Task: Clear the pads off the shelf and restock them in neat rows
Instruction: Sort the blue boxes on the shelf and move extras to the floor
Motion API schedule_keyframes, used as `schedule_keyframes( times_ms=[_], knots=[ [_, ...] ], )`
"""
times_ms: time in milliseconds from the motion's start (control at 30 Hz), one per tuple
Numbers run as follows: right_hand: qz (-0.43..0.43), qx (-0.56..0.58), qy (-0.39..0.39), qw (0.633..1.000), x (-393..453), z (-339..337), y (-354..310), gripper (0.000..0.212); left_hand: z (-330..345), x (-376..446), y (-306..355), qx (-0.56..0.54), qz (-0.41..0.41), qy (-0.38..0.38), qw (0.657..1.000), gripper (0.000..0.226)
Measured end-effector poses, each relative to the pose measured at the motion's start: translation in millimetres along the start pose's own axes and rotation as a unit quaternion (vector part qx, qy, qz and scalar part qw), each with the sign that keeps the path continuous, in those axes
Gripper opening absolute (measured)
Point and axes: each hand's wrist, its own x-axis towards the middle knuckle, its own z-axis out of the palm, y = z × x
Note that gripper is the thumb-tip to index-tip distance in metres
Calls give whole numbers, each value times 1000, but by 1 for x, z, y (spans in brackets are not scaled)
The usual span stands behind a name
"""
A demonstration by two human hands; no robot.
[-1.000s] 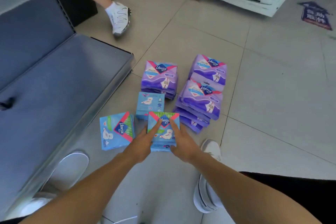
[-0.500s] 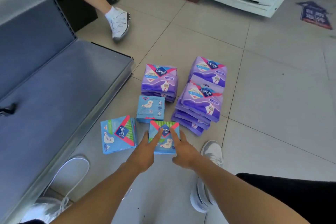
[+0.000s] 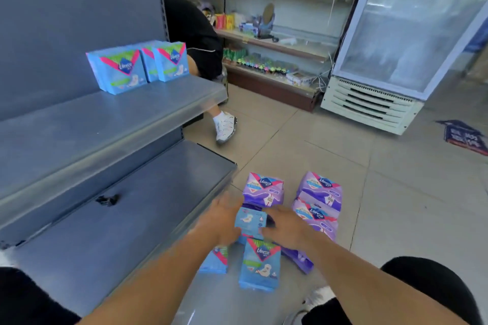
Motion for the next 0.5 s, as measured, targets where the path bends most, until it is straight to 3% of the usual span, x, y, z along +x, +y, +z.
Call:
schedule_keyframes(
  times_ms=[233, 367, 500],
  knots=[
    [-88, -71, 67, 991, 8, -111, -109, 71, -161, -66, -42, 67, -71, 106, 990, 74],
    [-129, -99, 104, 981, 7, -163, -166, 54, -235, -104, -73, 89, -124, 148, 977, 71],
    [-172, -107, 150, 968, 14, -207, -214, 57, -288, -129, -99, 89, -169, 173, 966, 66]
  ],
)
